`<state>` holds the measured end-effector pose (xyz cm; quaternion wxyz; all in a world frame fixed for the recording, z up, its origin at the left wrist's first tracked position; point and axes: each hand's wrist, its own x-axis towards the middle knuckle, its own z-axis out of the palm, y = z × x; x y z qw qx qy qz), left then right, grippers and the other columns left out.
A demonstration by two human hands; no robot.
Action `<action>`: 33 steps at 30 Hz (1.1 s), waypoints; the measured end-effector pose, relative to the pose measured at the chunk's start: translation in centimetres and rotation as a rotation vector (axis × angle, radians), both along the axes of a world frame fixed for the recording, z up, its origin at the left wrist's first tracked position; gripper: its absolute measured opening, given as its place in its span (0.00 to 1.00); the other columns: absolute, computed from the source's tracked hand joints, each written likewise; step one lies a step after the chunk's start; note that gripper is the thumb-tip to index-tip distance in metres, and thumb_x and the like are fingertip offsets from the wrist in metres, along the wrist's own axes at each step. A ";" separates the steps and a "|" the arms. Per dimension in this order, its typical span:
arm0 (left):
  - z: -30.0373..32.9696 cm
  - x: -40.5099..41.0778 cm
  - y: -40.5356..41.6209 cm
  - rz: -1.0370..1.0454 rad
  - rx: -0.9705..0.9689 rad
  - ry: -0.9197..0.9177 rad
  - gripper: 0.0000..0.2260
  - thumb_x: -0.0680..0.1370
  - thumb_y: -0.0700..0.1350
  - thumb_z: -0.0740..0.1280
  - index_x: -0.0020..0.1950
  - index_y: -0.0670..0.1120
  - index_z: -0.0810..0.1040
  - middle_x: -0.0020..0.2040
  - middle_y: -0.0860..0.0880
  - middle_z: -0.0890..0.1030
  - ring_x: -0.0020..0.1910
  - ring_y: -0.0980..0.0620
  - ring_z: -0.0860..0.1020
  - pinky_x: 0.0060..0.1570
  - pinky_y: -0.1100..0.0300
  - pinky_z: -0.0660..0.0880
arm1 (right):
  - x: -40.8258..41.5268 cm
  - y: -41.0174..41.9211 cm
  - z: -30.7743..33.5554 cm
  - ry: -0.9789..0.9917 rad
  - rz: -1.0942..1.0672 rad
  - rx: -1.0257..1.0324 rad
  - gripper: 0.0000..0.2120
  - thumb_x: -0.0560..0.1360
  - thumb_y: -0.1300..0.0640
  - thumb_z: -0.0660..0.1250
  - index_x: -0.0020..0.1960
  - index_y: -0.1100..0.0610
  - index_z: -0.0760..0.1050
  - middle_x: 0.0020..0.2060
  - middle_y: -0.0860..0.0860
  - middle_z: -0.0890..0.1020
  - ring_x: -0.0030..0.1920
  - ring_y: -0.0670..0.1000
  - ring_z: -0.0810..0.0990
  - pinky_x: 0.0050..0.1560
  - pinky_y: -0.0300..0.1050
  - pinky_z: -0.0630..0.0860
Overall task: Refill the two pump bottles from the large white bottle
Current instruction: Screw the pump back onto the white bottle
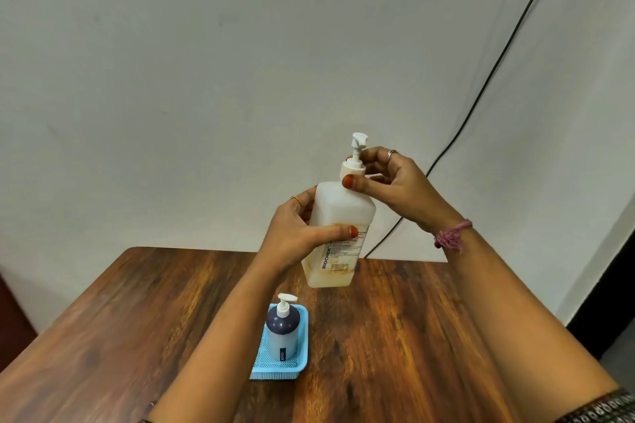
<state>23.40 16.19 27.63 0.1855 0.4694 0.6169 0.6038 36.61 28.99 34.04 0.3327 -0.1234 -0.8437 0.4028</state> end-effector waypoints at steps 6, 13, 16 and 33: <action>-0.1 0.1 0.1 -0.003 0.000 -0.025 0.32 0.64 0.49 0.79 0.67 0.52 0.73 0.55 0.54 0.82 0.52 0.54 0.81 0.49 0.57 0.81 | 0.7 0.4 0.5 0.002 0.140 -0.120 0.19 0.71 0.51 0.69 0.62 0.51 0.75 0.58 0.50 0.82 0.61 0.47 0.78 0.63 0.48 0.73; -0.4 0.0 0.4 0.012 0.005 -0.038 0.32 0.63 0.48 0.80 0.65 0.52 0.74 0.54 0.54 0.82 0.51 0.56 0.81 0.49 0.56 0.81 | -0.4 0.0 -0.7 0.071 -0.042 -0.182 0.21 0.63 0.46 0.74 0.52 0.52 0.75 0.48 0.50 0.82 0.51 0.47 0.80 0.52 0.41 0.78; -0.4 -0.2 0.4 0.005 0.008 -0.054 0.32 0.63 0.48 0.80 0.65 0.51 0.74 0.54 0.53 0.82 0.51 0.55 0.82 0.49 0.55 0.81 | 0.1 0.5 -0.3 0.033 0.112 -0.299 0.19 0.69 0.53 0.71 0.60 0.53 0.74 0.53 0.49 0.82 0.56 0.47 0.80 0.54 0.38 0.77; -0.3 -0.2 0.6 0.019 0.014 -0.081 0.30 0.64 0.48 0.79 0.64 0.52 0.75 0.54 0.53 0.82 0.51 0.55 0.82 0.49 0.55 0.81 | -0.4 0.6 -0.2 0.156 0.154 -0.336 0.14 0.72 0.64 0.68 0.58 0.58 0.77 0.52 0.51 0.84 0.55 0.49 0.81 0.53 0.39 0.77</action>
